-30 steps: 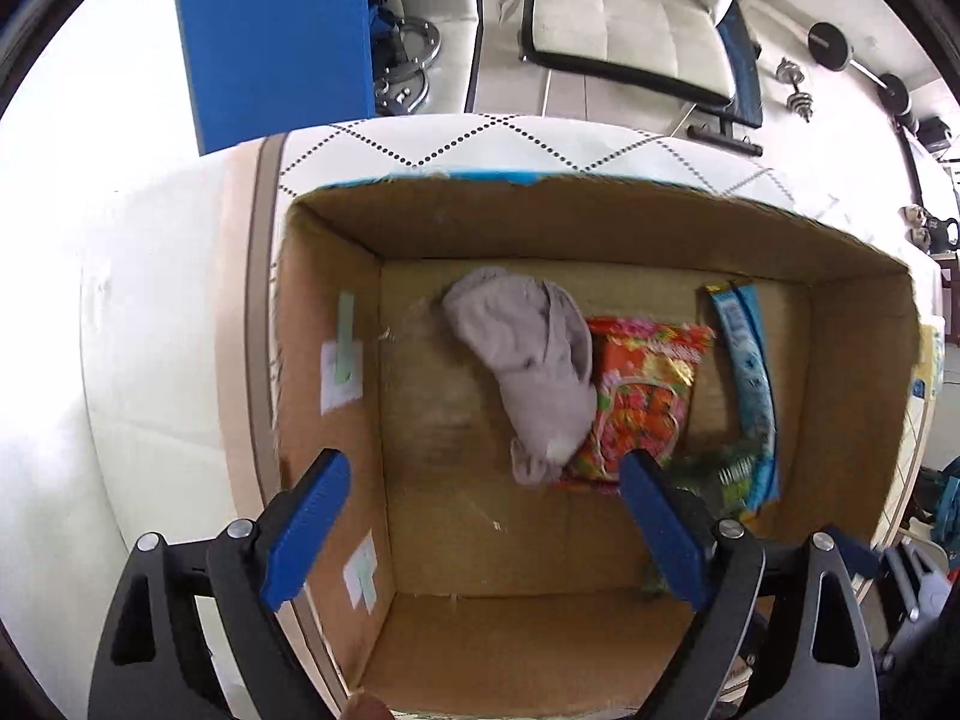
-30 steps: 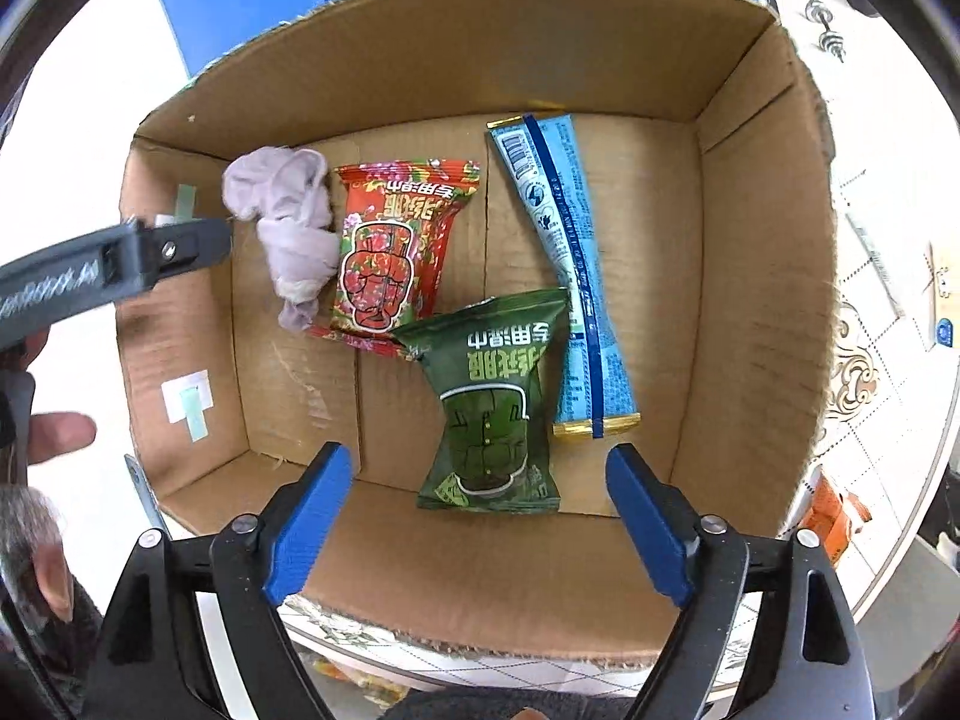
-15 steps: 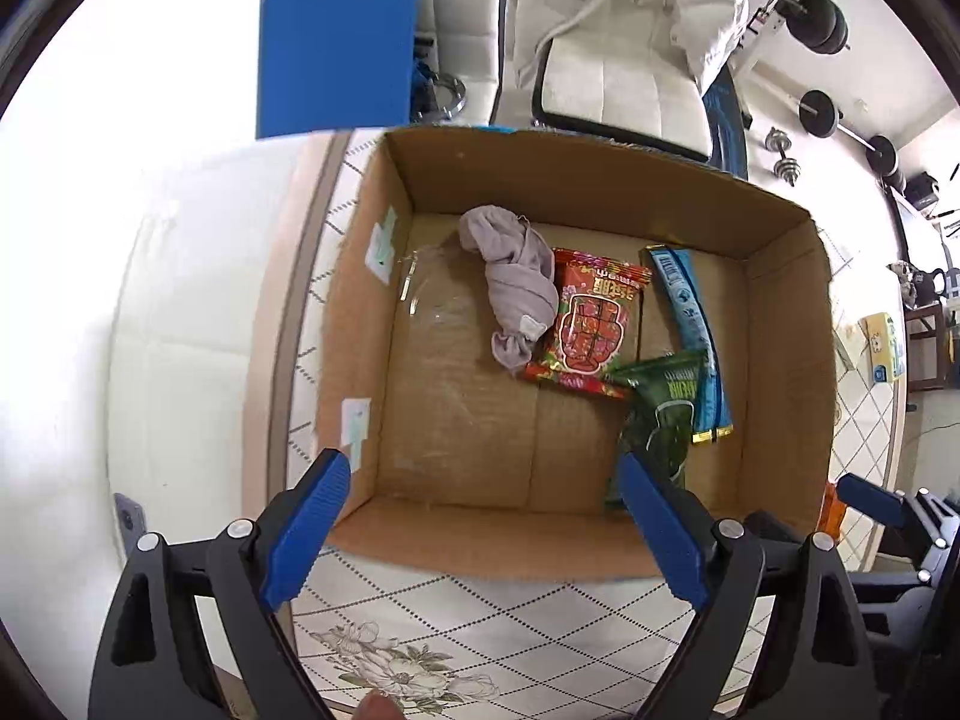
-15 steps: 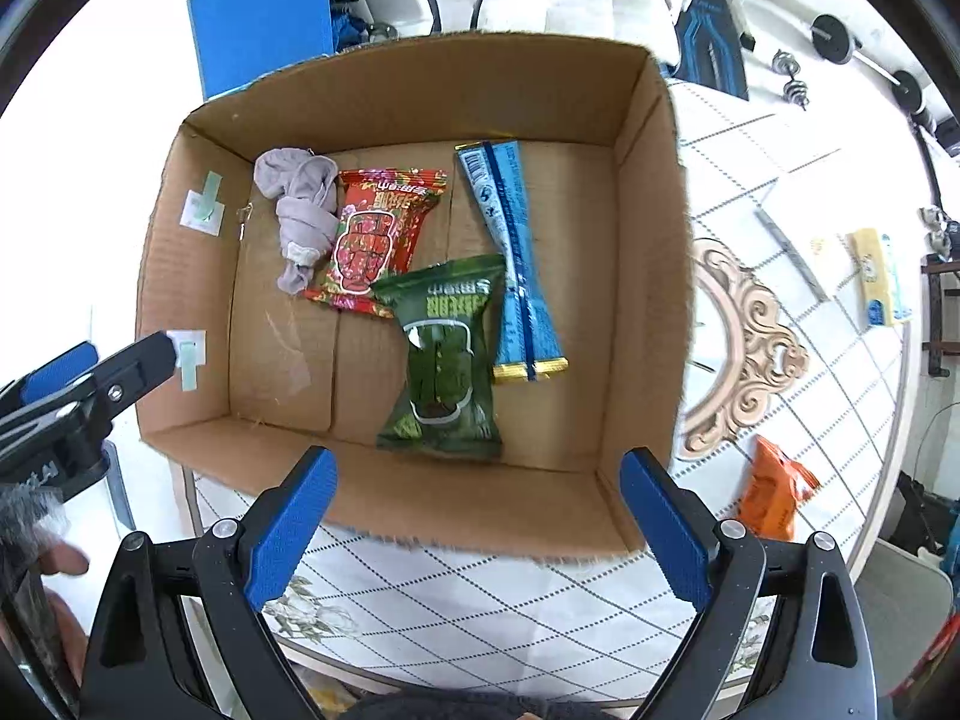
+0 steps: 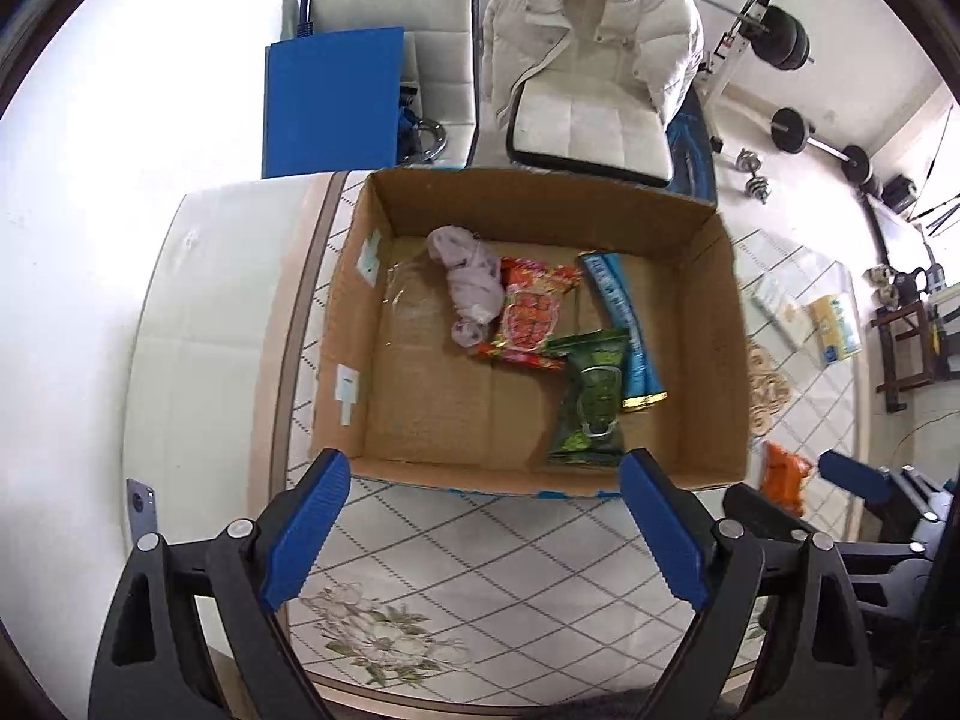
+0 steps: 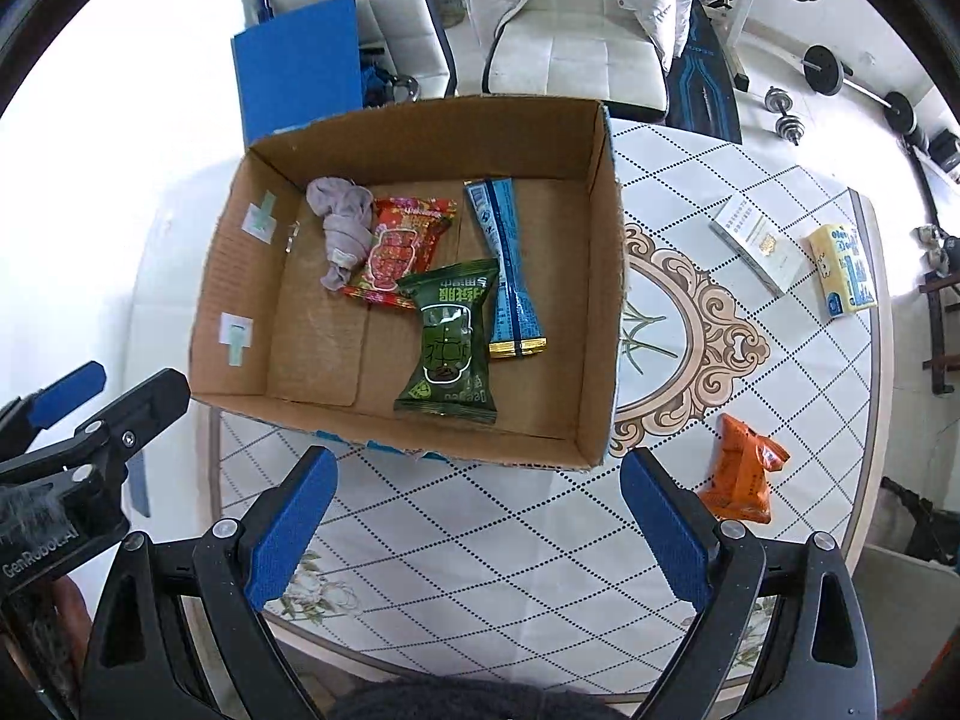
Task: Organize soft objects
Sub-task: 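Grasp the white booklet box with the left gripper while the right grasps the yellow tissue pack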
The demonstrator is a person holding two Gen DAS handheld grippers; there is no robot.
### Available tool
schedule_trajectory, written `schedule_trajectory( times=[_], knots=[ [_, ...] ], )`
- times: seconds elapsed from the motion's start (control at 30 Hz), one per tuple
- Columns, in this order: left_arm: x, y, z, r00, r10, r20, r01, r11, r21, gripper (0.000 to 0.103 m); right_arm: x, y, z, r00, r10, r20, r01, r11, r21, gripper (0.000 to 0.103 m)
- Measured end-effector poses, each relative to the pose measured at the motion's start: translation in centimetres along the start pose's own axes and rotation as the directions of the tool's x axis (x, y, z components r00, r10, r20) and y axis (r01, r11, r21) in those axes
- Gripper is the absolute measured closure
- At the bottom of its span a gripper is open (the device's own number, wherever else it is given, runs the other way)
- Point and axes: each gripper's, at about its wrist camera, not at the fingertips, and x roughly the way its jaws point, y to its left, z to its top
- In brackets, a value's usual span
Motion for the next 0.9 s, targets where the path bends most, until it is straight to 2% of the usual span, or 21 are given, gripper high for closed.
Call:
schedule_trajectory(
  times=[0.1, 0.17, 0.27, 0.37, 0.47, 0.57, 0.6, 0.77, 0.83, 0.9],
  knots=[
    [-1.2, -2.2, 0.7, 0.999, -0.032, 0.02, 0.031, 0.999, 0.018, 0.011, -0.9, -2.6, 0.1, 1.0, 0.018, 0.008, -0.018, 0.999, 0.031, 0.006],
    [-1.6, -4.4, 1.4, 0.998, -0.056, 0.025, 0.055, 0.998, 0.039, 0.011, -1.8, -5.8, 0.4, 1.0, 0.026, 0.014, -0.027, 0.997, 0.075, 0.006],
    [-1.2, -9.0, 3.0, 0.992, -0.123, 0.002, 0.122, 0.99, 0.074, 0.011, -2.9, -11.2, 1.1, 1.0, -0.008, 0.028, 0.004, 0.991, 0.133, 0.006],
    [1.2, -14.7, 5.0, 0.977, -0.199, -0.076, 0.206, 0.974, 0.094, 0.011, -3.6, -17.8, 2.3, 0.997, -0.07, 0.022, 0.065, 0.98, 0.19, 0.006],
    [4.5, -20.3, 7.0, 0.974, -0.188, -0.131, 0.201, 0.974, 0.102, 0.011, -3.1, -24.8, 4.0, 0.992, -0.129, 0.007, 0.124, 0.963, 0.24, 0.006],
    [8.8, -25.6, 9.1, 0.966, -0.169, -0.198, 0.191, 0.976, 0.102, 0.011, -1.2, -31.0, 6.4, 0.989, -0.145, -0.024, 0.147, 0.953, 0.264, 0.006],
    [10.5, -27.1, 9.7, 0.959, -0.169, -0.226, 0.194, 0.976, 0.094, 0.011, -0.4, -32.4, 7.1, 0.989, -0.145, -0.039, 0.15, 0.953, 0.263, 0.006],
    [18.6, -32.4, 13.2, 0.906, -0.207, -0.37, 0.217, 0.976, -0.015, 0.011, 6.1, -38.5, 11.5, 0.986, -0.101, -0.133, 0.132, 0.958, 0.256, 0.006],
    [21.0, -33.3, 14.0, 0.893, -0.207, -0.4, 0.203, 0.978, -0.053, 0.011, 8.6, -39.5, 12.5, 0.984, -0.071, -0.162, 0.111, 0.961, 0.255, 0.011],
    [23.8, -34.1, 14.9, 0.872, -0.213, -0.442, 0.187, 0.977, -0.101, 0.011, 10.7, -40.5, 13.3, 0.982, -0.054, -0.182, 0.1, 0.963, 0.251, 0.016]
  ],
)
